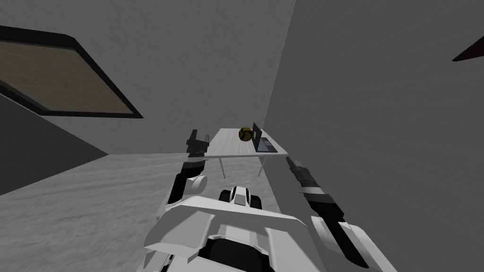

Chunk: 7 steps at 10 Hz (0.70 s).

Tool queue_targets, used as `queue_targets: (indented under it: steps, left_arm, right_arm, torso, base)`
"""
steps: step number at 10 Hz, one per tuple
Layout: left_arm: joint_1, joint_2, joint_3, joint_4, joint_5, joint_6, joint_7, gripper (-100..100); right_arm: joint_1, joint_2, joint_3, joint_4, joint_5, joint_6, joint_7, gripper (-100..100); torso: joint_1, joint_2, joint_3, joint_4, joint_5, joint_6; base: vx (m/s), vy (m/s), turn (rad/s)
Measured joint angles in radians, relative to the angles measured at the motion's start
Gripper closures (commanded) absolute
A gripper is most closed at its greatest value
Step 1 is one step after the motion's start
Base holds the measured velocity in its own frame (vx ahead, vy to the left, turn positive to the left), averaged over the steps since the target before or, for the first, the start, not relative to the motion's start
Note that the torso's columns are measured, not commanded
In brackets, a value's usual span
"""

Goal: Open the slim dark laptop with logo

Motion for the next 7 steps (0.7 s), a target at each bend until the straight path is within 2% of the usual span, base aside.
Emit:
queue_targets:
  steps: [1,3,5,7]
  left_arm:
    - [0.000,0.000,0.000,0.000,0.000,0.000,0.000,0]
    - [0.000,0.000,0.000,0.000,0.000,0.000,0.000,0]
    - [0.000,0.000,0.000,0.000,0.000,0.000,0.000,0]
    - [0.000,0.000,0.000,0.000,0.000,0.000,0.000,0]
  right_arm:
    - [0.013,-0.028,-0.024,0.000,0.028,0.015,0.009,-100]
    - [0.027,-0.051,-0.045,0.003,0.075,0.031,0.025,-100]
    - [0.046,-0.107,-0.090,0.013,0.132,0.058,0.043,-100]
    - [0.048,-0.137,-0.106,0.025,0.184,0.083,0.060,-100]
  torso:
    - [0.001,0.001,0.000,0.000,0.000,0.000]
    - [-0.002,0.000,0.000,0.000,-0.001,0.000]
    - [0.001,-0.001,-0.001,0.000,0.000,0.000]
    - [-0.003,0.001,0.000,0.000,-0.001,0.000]
  base:
    - [0.008,0.108,0.025]
    - [0.021,0.112,0.122]
    - [0.032,0.125,0.075]
    - [0.027,0.110,0.121]
